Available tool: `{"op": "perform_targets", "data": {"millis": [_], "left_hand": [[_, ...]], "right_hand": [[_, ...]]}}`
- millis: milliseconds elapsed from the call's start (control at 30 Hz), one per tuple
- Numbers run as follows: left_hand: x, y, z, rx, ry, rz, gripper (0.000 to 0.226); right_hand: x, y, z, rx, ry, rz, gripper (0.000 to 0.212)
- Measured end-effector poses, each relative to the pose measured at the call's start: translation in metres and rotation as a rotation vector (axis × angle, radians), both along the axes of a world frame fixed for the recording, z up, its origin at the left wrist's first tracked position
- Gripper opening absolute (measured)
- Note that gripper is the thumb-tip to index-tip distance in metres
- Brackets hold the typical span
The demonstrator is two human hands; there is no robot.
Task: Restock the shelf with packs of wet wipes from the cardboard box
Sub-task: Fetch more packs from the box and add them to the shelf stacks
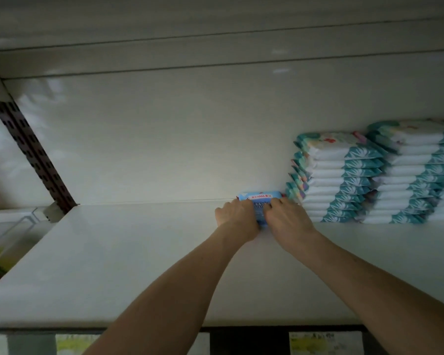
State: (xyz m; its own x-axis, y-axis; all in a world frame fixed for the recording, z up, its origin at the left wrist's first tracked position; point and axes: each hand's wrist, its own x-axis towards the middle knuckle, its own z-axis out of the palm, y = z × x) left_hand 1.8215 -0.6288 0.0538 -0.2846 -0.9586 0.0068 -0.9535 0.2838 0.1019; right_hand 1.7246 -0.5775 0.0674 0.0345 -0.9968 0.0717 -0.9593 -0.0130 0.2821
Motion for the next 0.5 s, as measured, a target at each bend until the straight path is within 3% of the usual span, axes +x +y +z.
{"op": "perform_targets", "data": {"millis": [500], "left_hand": [[-0.012,0.01,0.007,0.002,-0.043,0.031,0.037]], "right_hand": [[-0.007,0.002,0.003,-0.041,0.073,0.065,0.031]]}}
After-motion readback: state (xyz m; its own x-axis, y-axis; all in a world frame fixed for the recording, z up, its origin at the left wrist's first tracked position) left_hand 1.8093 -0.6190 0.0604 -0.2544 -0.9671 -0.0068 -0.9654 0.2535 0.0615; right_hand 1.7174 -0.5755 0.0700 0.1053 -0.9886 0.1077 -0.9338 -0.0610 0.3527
